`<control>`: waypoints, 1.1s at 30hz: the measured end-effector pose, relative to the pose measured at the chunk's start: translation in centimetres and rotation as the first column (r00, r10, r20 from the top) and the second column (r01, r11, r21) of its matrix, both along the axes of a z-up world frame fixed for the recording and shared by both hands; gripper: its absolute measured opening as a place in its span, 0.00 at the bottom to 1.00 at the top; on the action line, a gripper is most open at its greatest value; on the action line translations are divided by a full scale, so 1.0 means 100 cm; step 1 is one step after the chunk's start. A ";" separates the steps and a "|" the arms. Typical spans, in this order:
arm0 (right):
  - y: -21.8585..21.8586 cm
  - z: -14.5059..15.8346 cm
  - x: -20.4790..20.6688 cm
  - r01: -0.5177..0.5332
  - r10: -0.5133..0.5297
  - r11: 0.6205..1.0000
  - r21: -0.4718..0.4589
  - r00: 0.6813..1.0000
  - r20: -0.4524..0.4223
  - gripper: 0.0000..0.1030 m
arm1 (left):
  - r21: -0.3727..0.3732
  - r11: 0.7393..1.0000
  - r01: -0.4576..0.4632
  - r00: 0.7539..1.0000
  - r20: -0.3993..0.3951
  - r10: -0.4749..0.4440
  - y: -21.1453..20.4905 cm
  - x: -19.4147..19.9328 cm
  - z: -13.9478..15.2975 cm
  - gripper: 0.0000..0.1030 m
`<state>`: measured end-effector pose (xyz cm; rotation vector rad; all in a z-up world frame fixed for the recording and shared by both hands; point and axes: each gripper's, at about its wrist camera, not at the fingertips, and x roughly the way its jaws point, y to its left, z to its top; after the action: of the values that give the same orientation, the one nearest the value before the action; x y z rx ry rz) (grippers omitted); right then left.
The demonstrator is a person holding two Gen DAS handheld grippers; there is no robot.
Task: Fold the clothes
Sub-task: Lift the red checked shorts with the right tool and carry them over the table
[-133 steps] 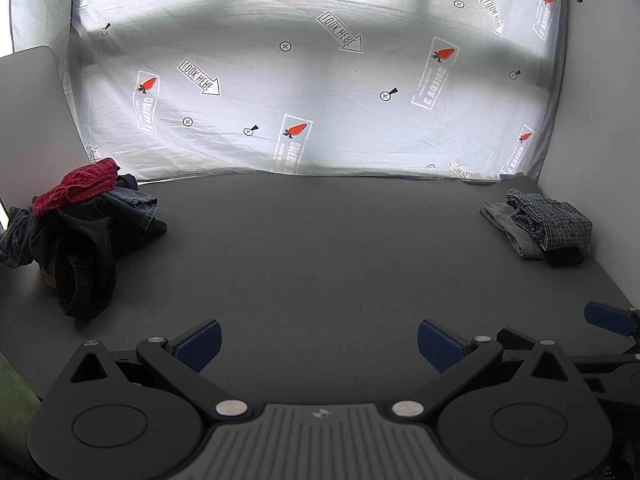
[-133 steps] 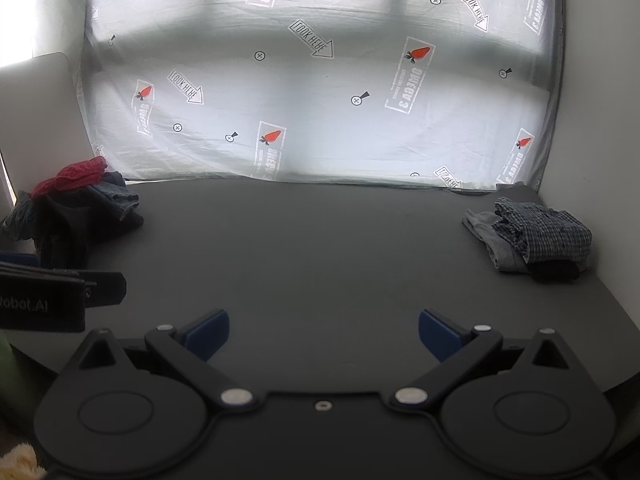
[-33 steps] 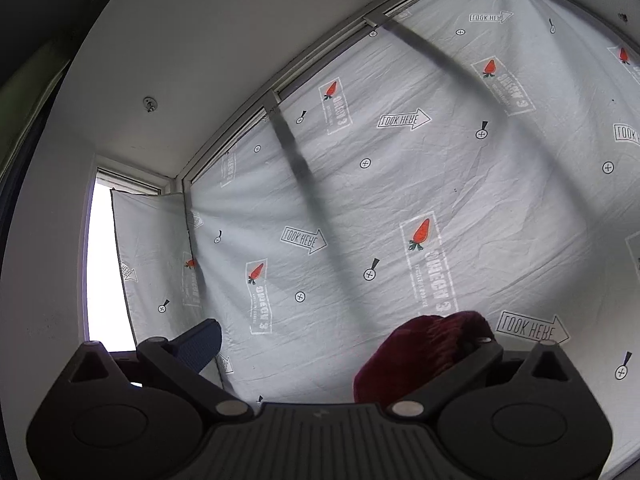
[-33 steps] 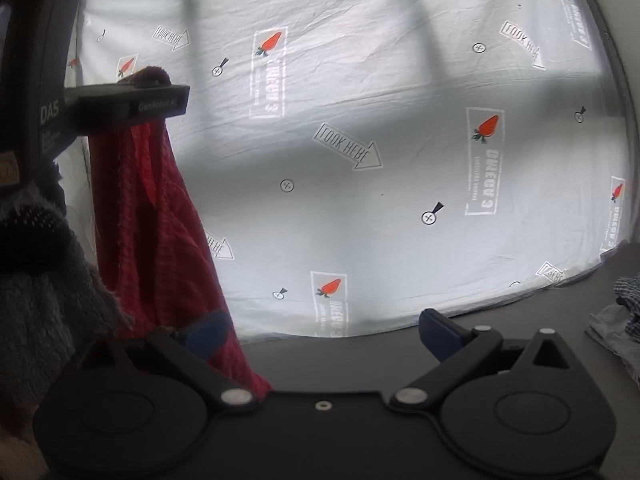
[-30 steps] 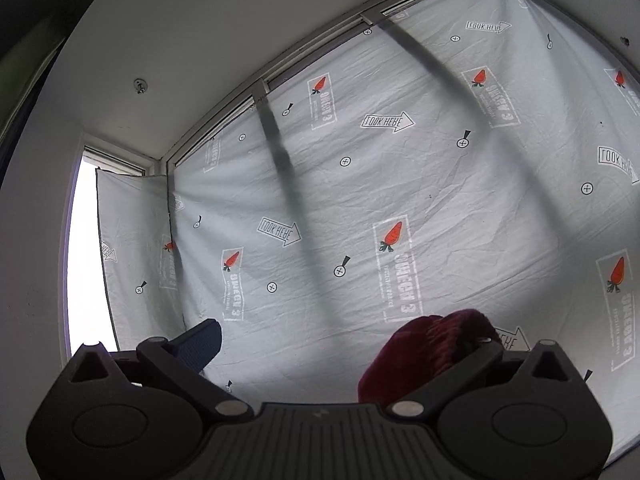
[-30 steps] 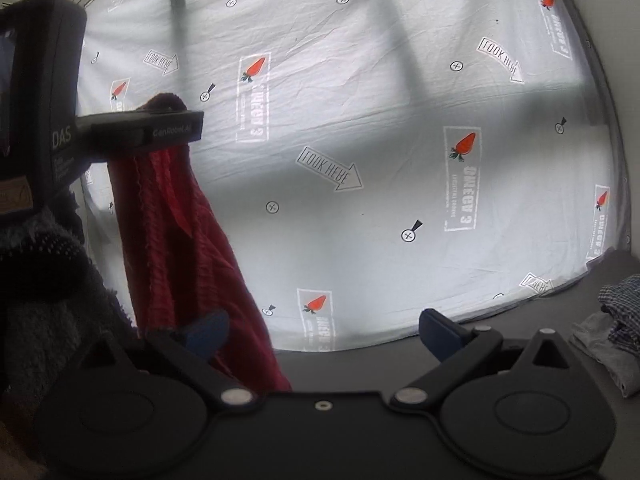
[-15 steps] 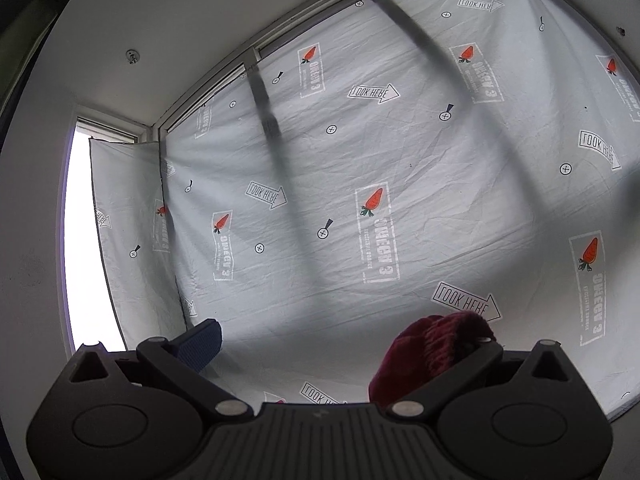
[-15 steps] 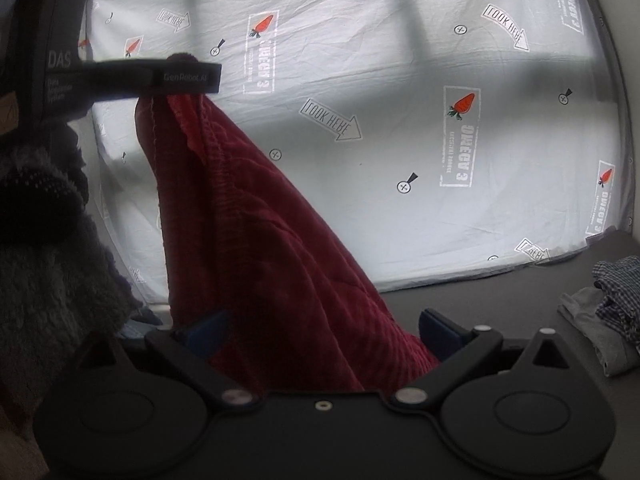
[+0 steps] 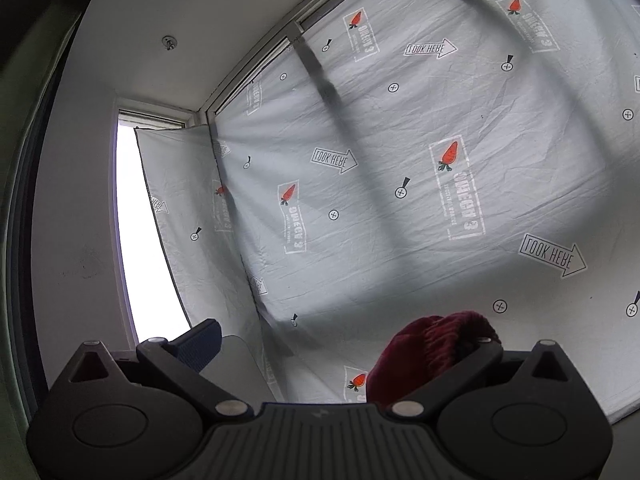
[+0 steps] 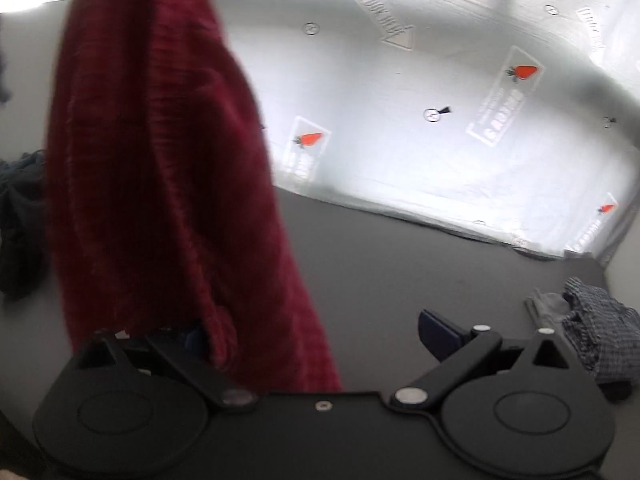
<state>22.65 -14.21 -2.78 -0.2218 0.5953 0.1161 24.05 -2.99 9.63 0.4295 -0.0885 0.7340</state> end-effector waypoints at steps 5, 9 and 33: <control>-0.024 0.033 0.002 0.202 -0.184 0.977 -0.064 0.960 0.211 0.99 | 0.015 0.999 -0.044 0.999 -0.031 0.044 0.029 -0.005 -0.008 1.00; -0.033 0.066 -0.012 0.276 -0.219 0.957 -0.090 0.890 0.400 0.99 | 0.114 0.992 -0.057 0.998 0.003 0.057 0.035 -0.016 -0.012 1.00; -0.111 0.118 -0.098 0.208 -0.151 0.977 -0.045 0.829 0.539 1.00 | 0.035 0.999 -0.036 0.998 -0.048 0.038 0.000 -0.101 -0.007 1.00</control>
<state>12.90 -25.36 9.01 -0.2825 0.0597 -0.1602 13.98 -3.01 8.93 0.4823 -0.0475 0.7587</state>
